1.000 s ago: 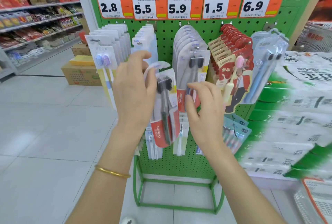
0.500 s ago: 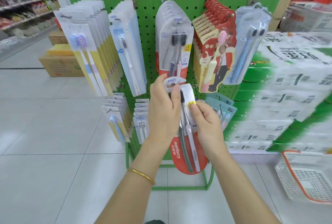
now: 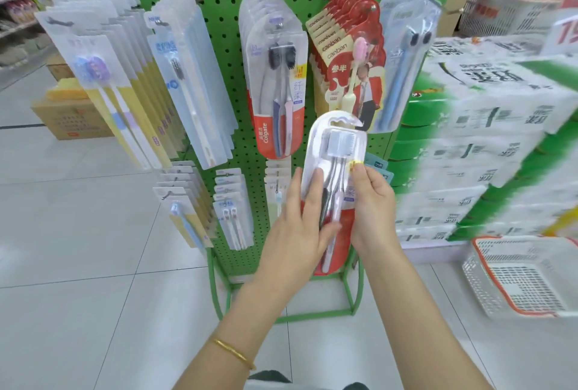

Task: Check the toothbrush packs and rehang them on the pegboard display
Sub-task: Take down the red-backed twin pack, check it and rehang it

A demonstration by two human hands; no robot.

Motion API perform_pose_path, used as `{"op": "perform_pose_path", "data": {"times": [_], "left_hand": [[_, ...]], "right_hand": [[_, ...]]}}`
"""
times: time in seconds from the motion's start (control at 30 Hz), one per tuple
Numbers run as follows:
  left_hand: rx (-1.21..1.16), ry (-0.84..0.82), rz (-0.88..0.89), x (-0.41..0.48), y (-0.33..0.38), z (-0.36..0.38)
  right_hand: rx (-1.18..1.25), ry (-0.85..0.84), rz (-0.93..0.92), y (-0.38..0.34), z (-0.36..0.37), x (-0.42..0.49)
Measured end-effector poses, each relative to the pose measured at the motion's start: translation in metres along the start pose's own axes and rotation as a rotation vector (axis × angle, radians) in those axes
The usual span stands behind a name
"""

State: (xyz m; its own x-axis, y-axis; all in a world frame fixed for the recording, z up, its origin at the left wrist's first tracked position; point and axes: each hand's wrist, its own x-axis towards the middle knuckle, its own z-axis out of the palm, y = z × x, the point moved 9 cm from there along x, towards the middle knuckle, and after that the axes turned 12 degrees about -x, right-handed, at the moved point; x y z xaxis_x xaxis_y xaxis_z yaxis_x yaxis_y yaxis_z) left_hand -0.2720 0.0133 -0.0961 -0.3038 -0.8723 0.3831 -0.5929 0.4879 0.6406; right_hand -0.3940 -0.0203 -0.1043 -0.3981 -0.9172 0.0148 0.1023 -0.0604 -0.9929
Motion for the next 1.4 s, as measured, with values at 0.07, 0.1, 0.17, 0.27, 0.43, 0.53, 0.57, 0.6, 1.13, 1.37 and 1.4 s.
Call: {"op": "perform_pose_path", "data": {"times": [0.07,0.1,0.17,0.27,0.43,0.53,0.57,0.6,1.13,1.37,1.4], "left_hand": [[0.025,-0.109,-0.019,-0.010,-0.003,0.011],[0.020,-0.145,-0.038,-0.015,-0.005,0.015],[0.018,-0.163,-0.040,-0.019,-0.005,0.021],[0.080,-0.167,-0.071,-0.021,-0.007,0.025],[0.139,-0.123,-0.118,-0.021,-0.008,0.022],[0.004,-0.197,-0.186,-0.022,-0.014,0.024],[-0.094,-0.237,-0.214,-0.023,-0.014,0.025],[-0.201,-0.281,-0.244,-0.025,-0.016,0.027],[-0.781,-0.121,-0.552,-0.010,-0.052,-0.005],[-0.800,0.191,-0.424,0.039,-0.035,-0.055],[-0.807,0.221,-0.414,0.044,-0.034,-0.060]], "right_hand": [[0.027,0.059,0.004,-0.001,-0.010,0.005],[0.033,0.078,-0.001,-0.002,-0.013,0.006],[0.042,0.098,-0.008,-0.003,-0.017,0.008],[0.083,0.118,0.027,0.002,-0.018,0.006],[0.218,0.065,0.097,0.010,-0.009,-0.002],[0.298,-0.018,0.165,0.016,-0.003,-0.006],[0.296,-0.045,0.189,0.018,-0.002,-0.007],[0.294,-0.076,0.211,0.019,-0.002,-0.007],[-0.013,-0.261,0.036,0.001,0.005,-0.004],[-0.018,-0.457,0.025,0.000,0.025,-0.016],[-0.014,-0.471,0.028,0.000,0.026,-0.016]]}}
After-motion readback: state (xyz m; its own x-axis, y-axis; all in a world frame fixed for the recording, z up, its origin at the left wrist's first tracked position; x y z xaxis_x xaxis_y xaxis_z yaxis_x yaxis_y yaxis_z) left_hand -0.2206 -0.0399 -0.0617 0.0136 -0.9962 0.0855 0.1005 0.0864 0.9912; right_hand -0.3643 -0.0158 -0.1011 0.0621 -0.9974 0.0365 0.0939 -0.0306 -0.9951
